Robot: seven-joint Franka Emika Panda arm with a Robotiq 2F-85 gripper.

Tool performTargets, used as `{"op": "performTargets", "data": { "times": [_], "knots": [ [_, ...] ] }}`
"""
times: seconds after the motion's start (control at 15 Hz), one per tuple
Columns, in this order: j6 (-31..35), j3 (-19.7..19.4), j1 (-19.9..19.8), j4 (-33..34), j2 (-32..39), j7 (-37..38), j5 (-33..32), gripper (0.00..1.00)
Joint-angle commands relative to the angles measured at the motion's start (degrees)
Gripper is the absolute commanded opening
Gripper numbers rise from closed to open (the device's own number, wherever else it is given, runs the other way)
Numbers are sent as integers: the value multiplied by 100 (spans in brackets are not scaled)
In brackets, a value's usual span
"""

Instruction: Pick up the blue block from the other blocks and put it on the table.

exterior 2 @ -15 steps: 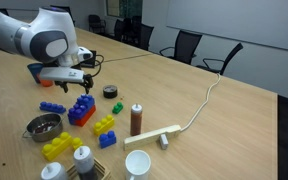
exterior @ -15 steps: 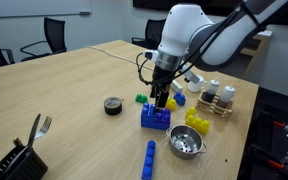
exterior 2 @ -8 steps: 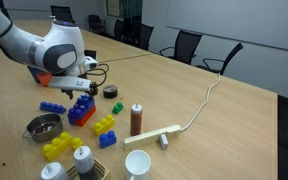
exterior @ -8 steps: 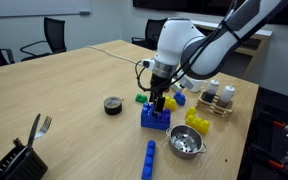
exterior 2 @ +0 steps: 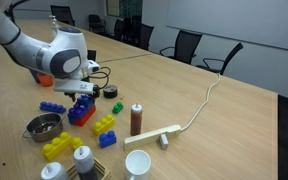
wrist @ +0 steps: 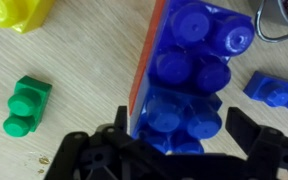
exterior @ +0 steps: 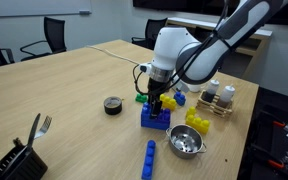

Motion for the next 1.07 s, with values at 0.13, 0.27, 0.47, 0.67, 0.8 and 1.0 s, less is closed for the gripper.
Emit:
{"op": "performTargets", "data": {
  "times": [0.13,0.27,0.47,0.67,0.8,1.0],
  "knots": [
    [76,-53,-32,208,15,51,-200,59],
    [62,-43,-50,233,19,45,-190,45],
    [57,-21,-66,215,34,36,-168,38],
    [36,-26,-65,186,-18,64,-160,38],
    [27,-32,-58,117,-126,102,-163,38],
    [108,-51,-19,-64,-371,214,-174,38]
  ]
}}
